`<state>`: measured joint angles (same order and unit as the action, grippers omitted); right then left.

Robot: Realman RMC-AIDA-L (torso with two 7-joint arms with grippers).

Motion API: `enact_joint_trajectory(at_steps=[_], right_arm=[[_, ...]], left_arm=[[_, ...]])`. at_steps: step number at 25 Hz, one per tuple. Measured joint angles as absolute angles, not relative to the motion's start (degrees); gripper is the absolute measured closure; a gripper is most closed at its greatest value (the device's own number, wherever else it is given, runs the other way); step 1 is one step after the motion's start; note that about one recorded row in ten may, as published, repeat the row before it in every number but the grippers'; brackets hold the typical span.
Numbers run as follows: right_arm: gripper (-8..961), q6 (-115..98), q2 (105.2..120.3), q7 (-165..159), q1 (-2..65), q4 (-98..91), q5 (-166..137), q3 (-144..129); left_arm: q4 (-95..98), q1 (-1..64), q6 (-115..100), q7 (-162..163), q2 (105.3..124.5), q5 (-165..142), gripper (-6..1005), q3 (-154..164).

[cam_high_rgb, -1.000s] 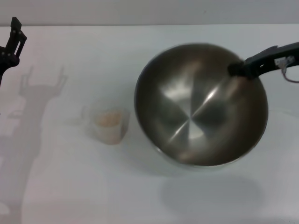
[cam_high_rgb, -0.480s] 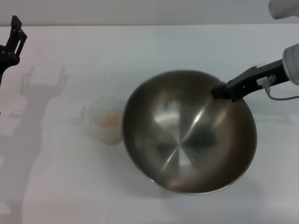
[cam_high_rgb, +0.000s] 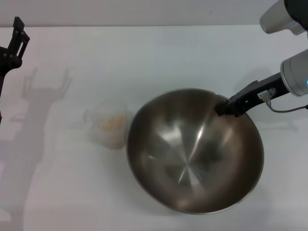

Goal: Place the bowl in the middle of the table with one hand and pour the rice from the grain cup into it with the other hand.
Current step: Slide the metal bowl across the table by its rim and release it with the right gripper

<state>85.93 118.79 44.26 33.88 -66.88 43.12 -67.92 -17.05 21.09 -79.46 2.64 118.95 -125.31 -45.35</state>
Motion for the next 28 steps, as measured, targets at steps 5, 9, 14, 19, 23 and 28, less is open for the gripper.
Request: enact_joint_trajectory(at_steps=[5, 9, 14, 19, 23, 28], right_arm=[[944, 85.86, 118.82, 44.05, 34.52, -66.13, 42.42, -67.91], [944, 85.83, 118.77, 43.97, 34.63, -66.10, 42.35, -67.91], [939, 85.62, 118.74, 43.90, 34.67, -66.09, 42.30, -67.91], [897, 85.58, 118.69, 43.83, 34.97, -66.09, 41.72, -67.91], [871, 85.51, 118.72, 44.01, 35.30, -66.12, 41.56, -67.91], [845, 85.58, 118.77, 44.10, 35.39, -67.14, 41.48, -68.15]], left_arm=[[-17.05, 21.09, -79.46, 2.64, 119.00, -125.24, 176, -45.24], [-17.05, 21.12, -79.46, 2.64, 119.00, -125.19, 177, -45.22], [-17.05, 21.14, -79.46, 2.64, 119.06, -125.16, 179, -45.17], [-17.06, 21.17, -79.45, 2.64, 119.09, -125.12, 181, -45.25], [-17.15, 21.18, -79.44, 2.64, 119.09, -125.05, 183, -45.40], [-17.24, 21.17, -79.44, 2.64, 119.09, -125.06, 184, -45.44]])
